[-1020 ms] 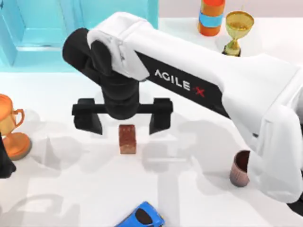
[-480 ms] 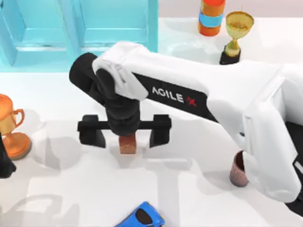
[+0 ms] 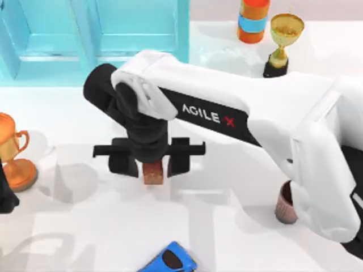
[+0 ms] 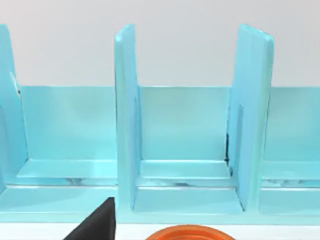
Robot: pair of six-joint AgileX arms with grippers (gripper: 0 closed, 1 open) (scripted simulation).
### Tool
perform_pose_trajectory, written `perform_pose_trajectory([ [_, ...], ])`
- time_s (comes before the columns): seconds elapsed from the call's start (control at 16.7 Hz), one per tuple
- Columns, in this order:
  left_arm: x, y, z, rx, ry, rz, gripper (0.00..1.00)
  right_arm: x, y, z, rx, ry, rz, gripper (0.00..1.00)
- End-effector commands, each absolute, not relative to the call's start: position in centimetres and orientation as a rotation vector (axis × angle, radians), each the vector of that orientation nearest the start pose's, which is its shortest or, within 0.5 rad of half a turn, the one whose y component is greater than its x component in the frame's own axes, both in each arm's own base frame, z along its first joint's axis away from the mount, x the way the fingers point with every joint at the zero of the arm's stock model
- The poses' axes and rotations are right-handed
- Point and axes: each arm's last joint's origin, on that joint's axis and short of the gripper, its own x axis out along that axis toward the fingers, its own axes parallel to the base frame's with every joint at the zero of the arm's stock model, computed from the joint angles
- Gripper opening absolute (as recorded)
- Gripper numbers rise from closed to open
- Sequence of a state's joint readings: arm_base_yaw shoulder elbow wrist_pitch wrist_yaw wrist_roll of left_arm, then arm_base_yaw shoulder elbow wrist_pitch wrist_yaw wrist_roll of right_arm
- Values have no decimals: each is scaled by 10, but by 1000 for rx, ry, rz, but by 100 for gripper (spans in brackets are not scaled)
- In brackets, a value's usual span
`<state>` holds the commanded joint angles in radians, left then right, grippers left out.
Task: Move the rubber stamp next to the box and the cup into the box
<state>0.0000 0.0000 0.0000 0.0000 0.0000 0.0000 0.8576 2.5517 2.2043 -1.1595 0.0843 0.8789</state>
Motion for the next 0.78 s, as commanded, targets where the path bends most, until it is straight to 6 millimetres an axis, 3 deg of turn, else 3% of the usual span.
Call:
perform_pose_trajectory([
  [0.3, 106, -1, 160, 0, 0, 0, 100, 326, 383, 121, 7, 1471, -8, 2],
  [0.78, 106, -1, 160, 0, 0, 0, 100, 326, 383, 121, 7, 1471, -8, 0],
])
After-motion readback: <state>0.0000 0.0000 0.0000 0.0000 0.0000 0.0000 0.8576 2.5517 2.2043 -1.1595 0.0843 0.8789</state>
